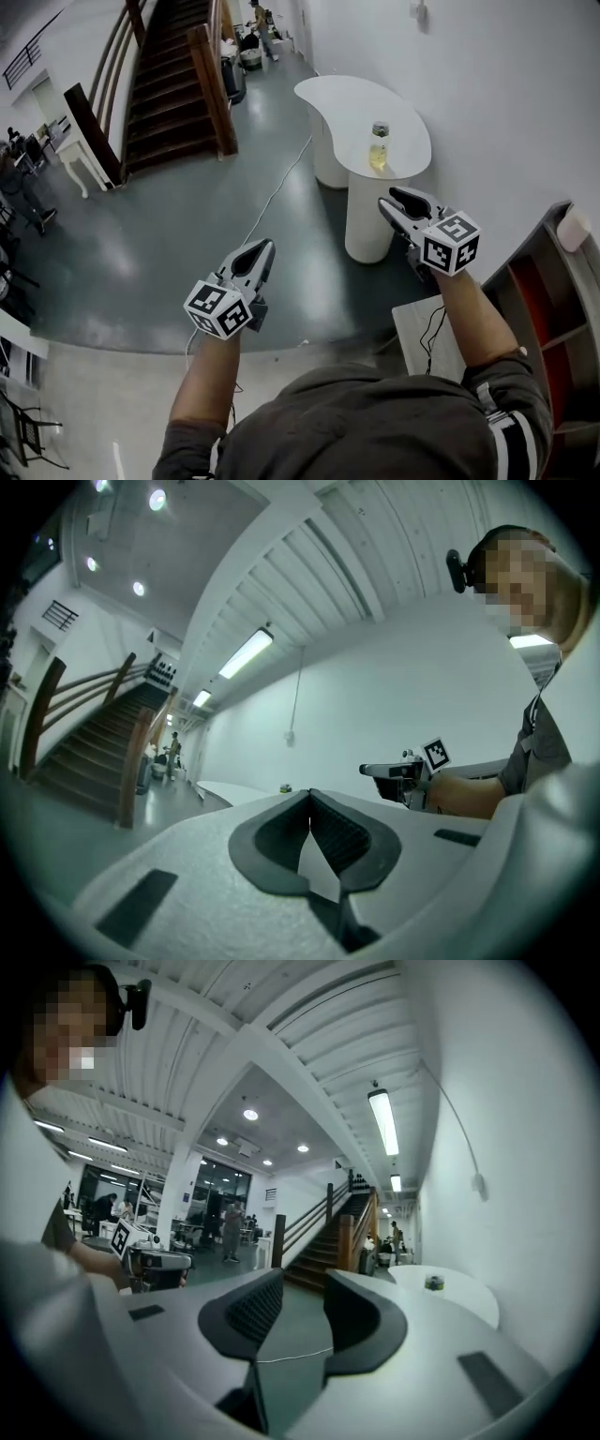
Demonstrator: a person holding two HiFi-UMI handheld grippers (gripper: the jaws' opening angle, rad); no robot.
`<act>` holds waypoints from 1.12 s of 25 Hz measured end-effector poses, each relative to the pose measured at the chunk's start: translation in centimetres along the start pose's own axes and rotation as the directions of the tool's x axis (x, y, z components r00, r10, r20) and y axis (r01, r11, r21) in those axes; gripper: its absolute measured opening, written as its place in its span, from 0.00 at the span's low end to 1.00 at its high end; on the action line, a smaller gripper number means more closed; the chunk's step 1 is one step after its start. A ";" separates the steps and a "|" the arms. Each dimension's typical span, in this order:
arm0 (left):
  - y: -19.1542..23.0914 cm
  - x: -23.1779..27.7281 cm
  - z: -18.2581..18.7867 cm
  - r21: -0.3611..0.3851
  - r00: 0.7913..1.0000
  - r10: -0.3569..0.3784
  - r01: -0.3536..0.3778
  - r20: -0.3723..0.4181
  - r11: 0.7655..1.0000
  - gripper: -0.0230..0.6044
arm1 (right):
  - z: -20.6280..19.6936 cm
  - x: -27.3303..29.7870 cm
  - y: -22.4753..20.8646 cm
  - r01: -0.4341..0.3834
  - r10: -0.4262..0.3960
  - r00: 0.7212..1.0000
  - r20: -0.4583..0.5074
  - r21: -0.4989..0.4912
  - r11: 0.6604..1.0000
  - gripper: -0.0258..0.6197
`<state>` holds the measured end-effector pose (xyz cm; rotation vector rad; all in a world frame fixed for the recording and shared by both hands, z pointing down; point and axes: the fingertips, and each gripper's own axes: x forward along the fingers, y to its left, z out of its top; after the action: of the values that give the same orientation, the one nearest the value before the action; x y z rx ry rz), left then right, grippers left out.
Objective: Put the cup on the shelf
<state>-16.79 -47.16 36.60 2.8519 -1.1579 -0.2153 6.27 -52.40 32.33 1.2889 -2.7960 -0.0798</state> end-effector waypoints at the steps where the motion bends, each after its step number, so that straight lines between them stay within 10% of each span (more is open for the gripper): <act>1: 0.5 -1.0 -0.3 0.000 1.000 0.022 -0.022 -0.002 1.000 0.04 | -0.6 0.9 1.0 -0.027 0.027 1.000 0.000 0.006 1.000 0.23; 10: 3.3 -8.0 -4.5 -0.005 0.983 0.178 -0.178 -0.053 0.984 0.04 | -6.8 5.2 9.7 -0.238 0.239 0.971 -0.008 0.066 0.969 0.11; 28: 2.5 -10.4 -9.1 -0.068 0.978 0.192 -0.198 -0.081 0.978 0.04 | -13.6 2.4 11.9 -0.218 0.230 0.971 -0.062 0.162 0.963 0.03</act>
<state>-24.56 -41.71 46.97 2.6351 -1.3721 -0.1394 -3.23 -46.81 46.78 0.9658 -2.9031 0.1981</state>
